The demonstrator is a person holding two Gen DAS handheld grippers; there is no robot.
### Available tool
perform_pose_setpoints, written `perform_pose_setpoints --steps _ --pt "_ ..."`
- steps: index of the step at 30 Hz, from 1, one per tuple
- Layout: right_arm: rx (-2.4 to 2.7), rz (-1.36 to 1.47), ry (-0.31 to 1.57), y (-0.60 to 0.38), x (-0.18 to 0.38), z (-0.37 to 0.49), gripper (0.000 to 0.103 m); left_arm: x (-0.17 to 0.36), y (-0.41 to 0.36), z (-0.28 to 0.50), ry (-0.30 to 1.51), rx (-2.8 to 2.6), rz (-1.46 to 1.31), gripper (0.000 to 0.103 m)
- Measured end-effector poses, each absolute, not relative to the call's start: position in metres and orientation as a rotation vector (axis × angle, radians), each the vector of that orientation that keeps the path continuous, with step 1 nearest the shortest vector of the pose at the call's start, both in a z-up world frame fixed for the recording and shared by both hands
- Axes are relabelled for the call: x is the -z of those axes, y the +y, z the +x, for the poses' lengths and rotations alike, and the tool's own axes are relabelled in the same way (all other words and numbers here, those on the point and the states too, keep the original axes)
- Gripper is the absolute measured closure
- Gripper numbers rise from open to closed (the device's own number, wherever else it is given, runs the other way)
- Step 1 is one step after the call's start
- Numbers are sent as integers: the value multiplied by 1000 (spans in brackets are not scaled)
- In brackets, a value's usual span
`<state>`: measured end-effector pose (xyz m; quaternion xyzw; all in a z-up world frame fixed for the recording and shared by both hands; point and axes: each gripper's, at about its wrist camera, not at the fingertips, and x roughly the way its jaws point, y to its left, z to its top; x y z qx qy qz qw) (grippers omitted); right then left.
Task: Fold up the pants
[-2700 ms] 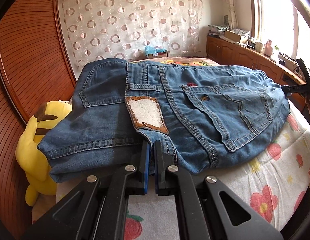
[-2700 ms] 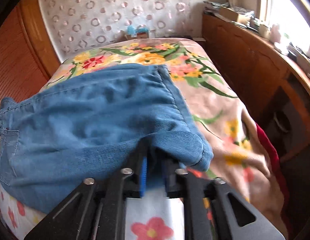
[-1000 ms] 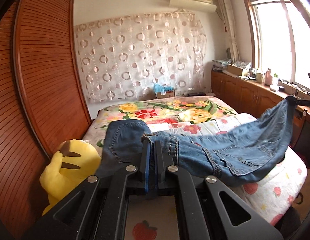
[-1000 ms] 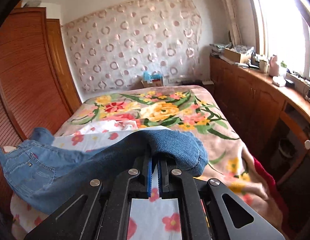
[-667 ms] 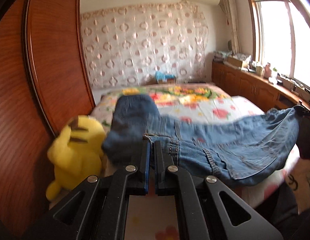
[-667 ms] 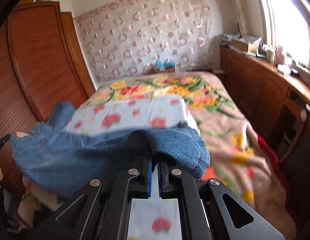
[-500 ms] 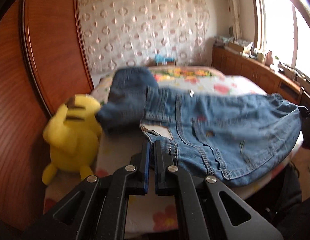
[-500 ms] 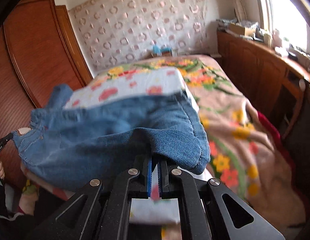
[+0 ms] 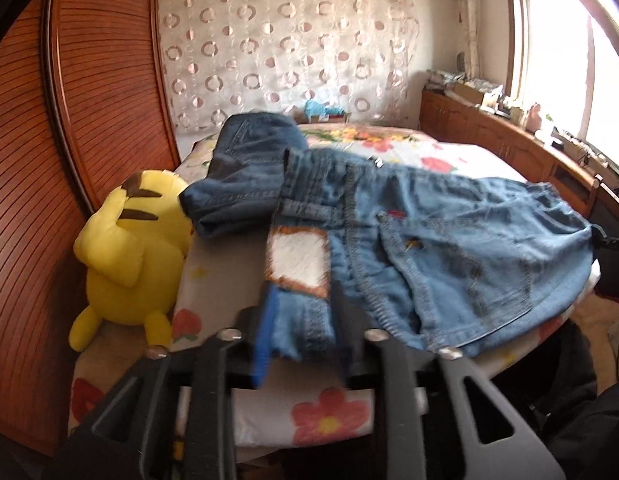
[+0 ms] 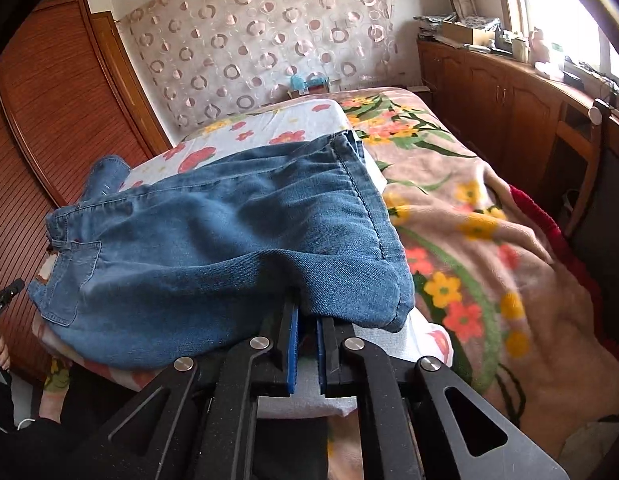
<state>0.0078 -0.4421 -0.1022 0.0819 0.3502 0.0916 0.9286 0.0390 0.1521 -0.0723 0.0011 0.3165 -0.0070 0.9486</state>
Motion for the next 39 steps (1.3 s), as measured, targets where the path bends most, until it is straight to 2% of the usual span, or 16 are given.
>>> perform_pose_setpoints --steps 1,3,5,6,7,8,14,25,29,39 --pt "-185 166 716 -442 101 8 94 70 150 40 632 26 -7 56" --pt "-180 161 715 -443 101 4 92 67 144 43 620 56 -16 56" --pt "-174 158 714 -443 99 3 84 68 132 52 627 96 -23 52" --pt "-175 161 709 -444 98 0 83 69 128 56 633 115 -27 46" --pt "-176 166 702 -446 97 -1 81 73 120 63 645 153 -34 34" --pt "-177 168 696 -447 95 -2 80 77 113 70 650 175 -34 27" --pt "-165 176 681 -449 96 -2 66 101 71 106 700 228 -23 27" --pt "-103 174 724 -459 102 -1 63 115 46 117 734 220 7 27" --pt "-117 222 724 -465 103 2 49 124 44 114 719 205 6 26" --pt "-138 318 691 -467 101 25 49 126 45 113 707 205 -4 26"
